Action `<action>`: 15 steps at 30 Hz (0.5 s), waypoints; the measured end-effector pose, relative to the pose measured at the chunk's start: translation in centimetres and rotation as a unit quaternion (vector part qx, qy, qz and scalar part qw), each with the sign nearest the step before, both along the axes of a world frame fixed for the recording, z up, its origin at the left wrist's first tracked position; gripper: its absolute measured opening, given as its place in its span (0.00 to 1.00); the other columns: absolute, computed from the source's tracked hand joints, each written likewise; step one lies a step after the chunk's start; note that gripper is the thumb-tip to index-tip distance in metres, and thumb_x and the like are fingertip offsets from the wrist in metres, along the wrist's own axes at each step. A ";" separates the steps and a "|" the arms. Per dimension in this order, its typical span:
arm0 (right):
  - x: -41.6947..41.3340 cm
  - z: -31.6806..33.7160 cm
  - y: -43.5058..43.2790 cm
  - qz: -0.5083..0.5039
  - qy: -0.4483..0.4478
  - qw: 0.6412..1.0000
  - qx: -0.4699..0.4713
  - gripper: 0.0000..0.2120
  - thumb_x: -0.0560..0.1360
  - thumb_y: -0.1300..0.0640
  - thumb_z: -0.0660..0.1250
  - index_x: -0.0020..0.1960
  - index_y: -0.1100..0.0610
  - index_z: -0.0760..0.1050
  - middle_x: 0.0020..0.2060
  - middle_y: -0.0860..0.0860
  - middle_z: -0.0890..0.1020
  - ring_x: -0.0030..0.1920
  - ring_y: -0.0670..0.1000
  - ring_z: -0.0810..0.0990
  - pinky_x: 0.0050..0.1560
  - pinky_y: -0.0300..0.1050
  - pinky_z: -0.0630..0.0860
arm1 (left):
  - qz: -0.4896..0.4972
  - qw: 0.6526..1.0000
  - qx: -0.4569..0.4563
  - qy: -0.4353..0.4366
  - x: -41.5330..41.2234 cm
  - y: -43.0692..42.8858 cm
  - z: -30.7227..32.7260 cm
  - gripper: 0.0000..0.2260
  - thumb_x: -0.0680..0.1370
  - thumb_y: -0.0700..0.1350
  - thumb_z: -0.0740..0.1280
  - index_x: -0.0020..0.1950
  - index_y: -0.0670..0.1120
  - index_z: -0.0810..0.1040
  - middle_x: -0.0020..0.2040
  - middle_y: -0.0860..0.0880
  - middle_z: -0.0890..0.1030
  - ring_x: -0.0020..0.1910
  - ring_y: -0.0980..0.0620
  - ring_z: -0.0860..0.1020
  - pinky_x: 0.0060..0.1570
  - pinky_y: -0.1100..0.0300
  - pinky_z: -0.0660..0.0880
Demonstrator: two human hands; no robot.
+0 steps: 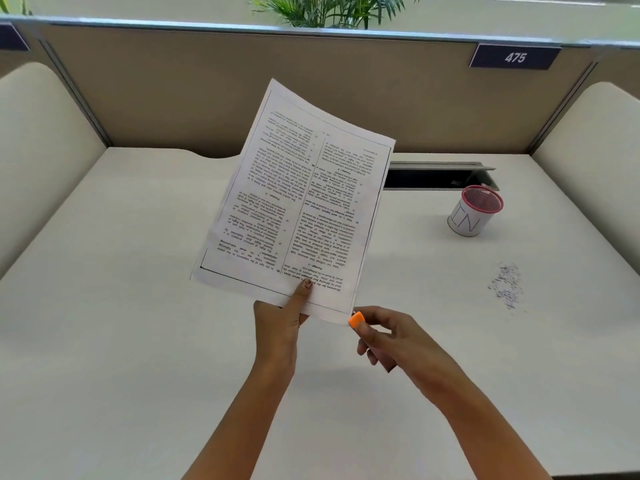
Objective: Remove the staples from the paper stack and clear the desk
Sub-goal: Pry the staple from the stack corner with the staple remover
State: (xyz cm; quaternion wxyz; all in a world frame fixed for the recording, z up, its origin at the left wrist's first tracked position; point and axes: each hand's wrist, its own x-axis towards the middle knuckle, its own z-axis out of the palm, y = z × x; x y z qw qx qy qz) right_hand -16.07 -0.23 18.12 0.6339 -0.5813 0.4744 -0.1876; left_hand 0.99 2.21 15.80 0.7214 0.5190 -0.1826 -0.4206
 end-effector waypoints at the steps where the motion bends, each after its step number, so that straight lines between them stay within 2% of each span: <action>1: 0.1 0.2 -0.1 0.012 -0.002 1.000 0.000 0.11 0.74 0.47 0.68 0.55 0.48 0.79 0.36 0.50 0.81 0.34 0.49 0.73 0.33 0.40 0.64 | 0.001 1.000 0.004 -0.008 0.0 0.1 0.1 0.25 0.74 0.36 0.70 0.63 0.58 0.70 0.56 0.57 0.81 0.53 0.57 0.82 0.48 0.58 0.81; 4: 0.2 1.0 -0.3 0.049 -0.019 0.999 0.002 0.10 0.75 0.47 0.67 0.53 0.50 0.79 0.36 0.50 0.80 0.34 0.50 0.73 0.35 0.43 0.64 | 0.003 1.000 0.008 -0.030 0.2 0.4 0.4 0.24 0.74 0.36 0.70 0.62 0.60 0.69 0.56 0.57 0.80 0.51 0.58 0.82 0.48 0.57 0.81; 8: 0.0 1.7 -0.5 0.067 -0.042 0.997 0.006 0.16 0.73 0.43 0.68 0.57 0.51 0.79 0.38 0.51 0.80 0.38 0.52 0.73 0.42 0.49 0.65 | 0.003 0.999 0.007 -0.049 0.5 0.7 0.9 0.25 0.74 0.37 0.70 0.62 0.61 0.69 0.56 0.57 0.80 0.52 0.57 0.82 0.48 0.56 0.81; 10: 0.2 2.0 -0.6 0.077 -0.037 0.996 0.005 0.13 0.73 0.44 0.68 0.52 0.51 0.79 0.37 0.51 0.80 0.37 0.52 0.72 0.40 0.48 0.64 | -0.003 0.998 0.005 -0.057 0.4 0.8 1.1 0.25 0.74 0.37 0.70 0.65 0.59 0.68 0.57 0.56 0.80 0.52 0.58 0.82 0.48 0.56 0.81; 12: 0.4 2.1 -0.5 0.083 -0.034 0.996 0.007 0.12 0.72 0.43 0.69 0.48 0.51 0.79 0.36 0.51 0.80 0.36 0.52 0.72 0.37 0.45 0.64 | -0.010 0.998 -0.002 -0.062 0.2 1.0 1.3 0.24 0.75 0.37 0.70 0.63 0.60 0.69 0.55 0.59 0.81 0.53 0.58 0.81 0.49 0.55 0.81; 15: 0.6 2.1 -0.5 0.075 -0.030 0.997 0.006 0.14 0.69 0.44 0.72 0.50 0.50 0.80 0.36 0.52 0.82 0.36 0.50 0.72 0.34 0.40 0.64 | -0.016 0.997 0.000 -0.070 -0.1 1.1 1.6 0.24 0.75 0.37 0.70 0.62 0.61 0.70 0.55 0.60 0.81 0.54 0.57 0.81 0.52 0.50 0.80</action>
